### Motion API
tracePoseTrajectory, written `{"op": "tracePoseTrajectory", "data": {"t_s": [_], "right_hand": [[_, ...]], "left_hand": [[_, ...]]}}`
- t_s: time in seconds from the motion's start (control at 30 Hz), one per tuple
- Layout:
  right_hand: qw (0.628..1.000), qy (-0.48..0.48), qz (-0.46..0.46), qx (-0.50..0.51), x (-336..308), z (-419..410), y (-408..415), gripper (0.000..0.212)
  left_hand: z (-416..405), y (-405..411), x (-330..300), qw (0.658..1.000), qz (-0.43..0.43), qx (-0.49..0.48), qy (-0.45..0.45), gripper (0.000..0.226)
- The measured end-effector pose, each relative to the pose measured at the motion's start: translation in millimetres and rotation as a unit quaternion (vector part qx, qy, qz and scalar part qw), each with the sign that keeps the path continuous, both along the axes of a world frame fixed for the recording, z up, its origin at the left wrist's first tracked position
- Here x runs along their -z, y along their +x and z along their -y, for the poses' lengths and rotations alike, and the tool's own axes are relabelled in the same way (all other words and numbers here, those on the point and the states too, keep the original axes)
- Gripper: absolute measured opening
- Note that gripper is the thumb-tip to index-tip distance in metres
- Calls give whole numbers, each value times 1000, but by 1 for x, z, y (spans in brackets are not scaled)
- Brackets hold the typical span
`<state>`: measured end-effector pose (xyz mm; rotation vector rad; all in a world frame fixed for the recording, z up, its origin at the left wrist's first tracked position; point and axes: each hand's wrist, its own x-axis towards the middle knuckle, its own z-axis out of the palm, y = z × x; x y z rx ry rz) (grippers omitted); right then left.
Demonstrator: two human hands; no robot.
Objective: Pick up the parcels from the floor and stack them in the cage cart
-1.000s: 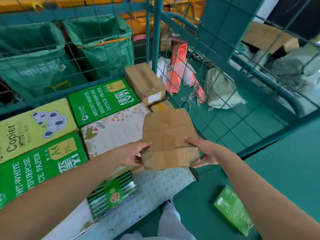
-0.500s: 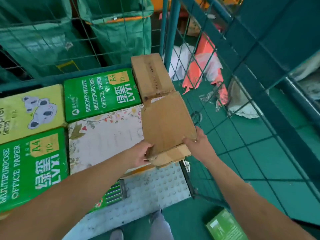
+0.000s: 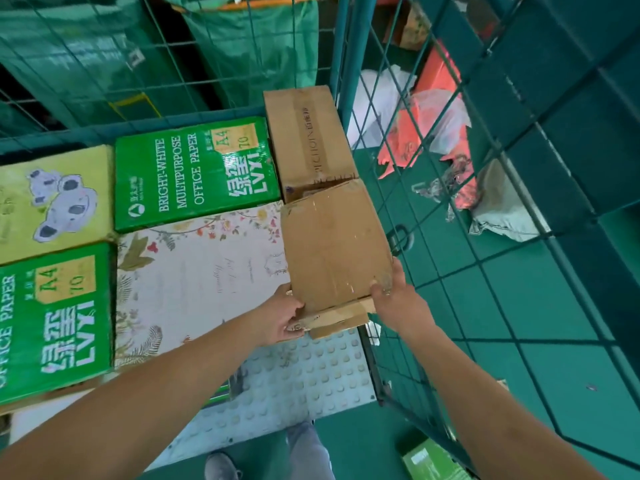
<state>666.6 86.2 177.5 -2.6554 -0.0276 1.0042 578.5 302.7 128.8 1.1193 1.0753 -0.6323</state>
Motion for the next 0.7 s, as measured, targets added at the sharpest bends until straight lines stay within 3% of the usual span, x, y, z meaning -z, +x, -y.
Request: {"op": "tracePoseTrajectory", "data": {"t_s": [0.17, 0.37, 0.47, 0.6, 0.7], "right_hand": [[988, -139, -7, -70, 12, -3, 21, 69], [976, -161, -20, -142, 34, -6, 32, 41], [980, -136, -8, -147, 44, -5, 25, 60], [998, -43, 13, -43, 48, -3, 20, 63], [998, -5, -41, 37, 52, -6, 24, 63]], "left_hand": [[7, 8, 10, 1000, -4, 1, 22, 45], [14, 12, 17, 999, -2, 33, 41, 46], [16, 19, 23, 998, 1, 43, 54, 48], [22, 22, 26, 993, -5, 71, 92, 55], [29, 24, 27, 989, 3, 87, 121, 55]]}}
